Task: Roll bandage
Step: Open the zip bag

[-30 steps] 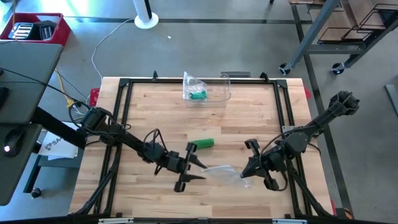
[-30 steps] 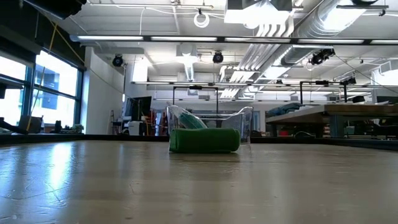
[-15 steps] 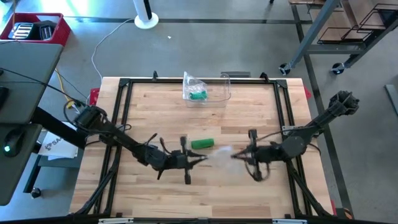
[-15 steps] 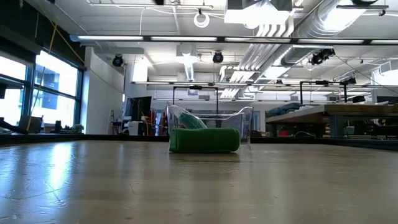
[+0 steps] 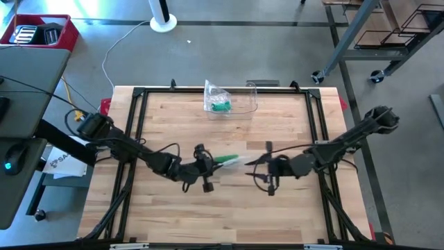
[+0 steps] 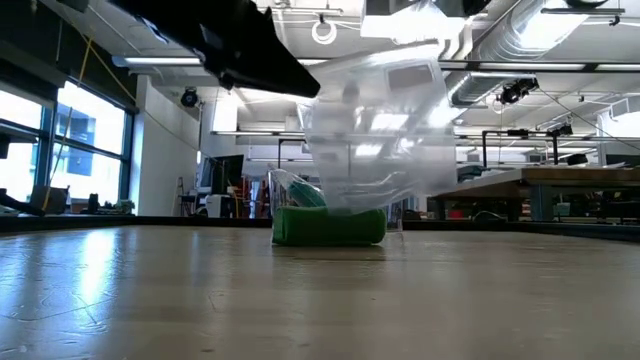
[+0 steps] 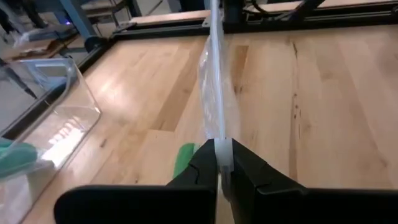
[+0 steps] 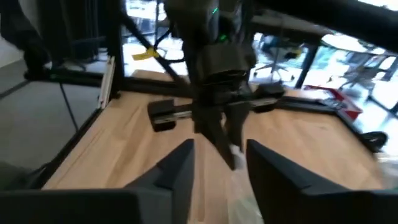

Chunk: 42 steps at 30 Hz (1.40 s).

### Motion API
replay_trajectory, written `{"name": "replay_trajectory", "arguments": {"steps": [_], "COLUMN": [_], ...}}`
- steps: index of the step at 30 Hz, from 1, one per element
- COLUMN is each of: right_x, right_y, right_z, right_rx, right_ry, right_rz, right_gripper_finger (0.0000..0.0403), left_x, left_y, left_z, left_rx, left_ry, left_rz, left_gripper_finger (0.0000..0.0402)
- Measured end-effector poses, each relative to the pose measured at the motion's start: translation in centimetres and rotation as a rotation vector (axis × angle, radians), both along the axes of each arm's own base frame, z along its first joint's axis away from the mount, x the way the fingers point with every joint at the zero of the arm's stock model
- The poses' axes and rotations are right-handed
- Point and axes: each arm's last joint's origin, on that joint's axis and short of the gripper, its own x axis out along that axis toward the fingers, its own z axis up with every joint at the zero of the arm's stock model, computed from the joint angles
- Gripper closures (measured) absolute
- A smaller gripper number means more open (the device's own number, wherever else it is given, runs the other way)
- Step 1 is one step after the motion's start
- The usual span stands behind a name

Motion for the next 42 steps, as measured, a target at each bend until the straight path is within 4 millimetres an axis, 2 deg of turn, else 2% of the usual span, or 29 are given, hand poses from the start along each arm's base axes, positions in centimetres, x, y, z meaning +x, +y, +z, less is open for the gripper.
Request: {"name": "replay_trajectory", "arguments": {"steps": [5,11,16,20,21,23,26,29,32,36,42], "right_x": [2.9,6.5,8.3,8.9,8.9,8.8,8.0,6.2,4.6,3.1,2.5], "right_y": [-0.8,-0.7,-0.5,-0.2,-0.2,-0.3,-0.4,-0.4,-0.5,-0.3,-0.1], "right_z": [-2.2,-3.1,-3.0,-3.0,-3.0,-3.1,-3.7,-5.3,-6.5,-6.9,-6.6], "right_rx": [0.004,-0.141,-0.176,-0.16,-0.153,-0.133,-0.083,-0.038,0.025,0.091,0.099], "right_ry": [0.095,0.245,0.423,0.509,0.516,0.523,0.521,0.494,0.383,0.196,0.095], "right_rz": [0.019,0.038,0.041,0.036,0.029,-0.007,-0.045,-0.053,-0.033,0.014,0.046], "right_gripper_finger": [0.0236,0.024,0.0276,0.0349,0.0372,0.0393,0.0397,0.04,0.0402,0.0402,0.0402], "left_x": [0.8,1.7,1.9,1.8,1.8,1.7,1.4,1.1,1.0,1.5,1.9], "left_y": [-0.1,-0.7,-0.8,-0.9,-1.0,-1.3,-1.8,-2.4,-2.8,-2.7,-3.0], "left_z": [0.1,0.3,0.4,0.4,0.4,0.3,0.3,0.2,0.3,0.8,1.8], "left_rx": [-0.013,0.005,0.003,0.001,0.0,0.005,0.023,0.036,0.037,0.031,0.092], "left_ry": [0.01,0.024,0.024,0.026,0.027,0.031,0.033,0.039,0.016,-0.059,-0.159], "left_rz": [-0.039,-0.122,-0.124,-0.13,-0.132,-0.141,-0.159,-0.175,-0.171,-0.17,-0.204], "left_gripper_finger": [0.0394,0.0388,0.0386,0.0385,0.0384,0.0381,0.0369,0.0353,0.0337,0.0323,0.0319]}}
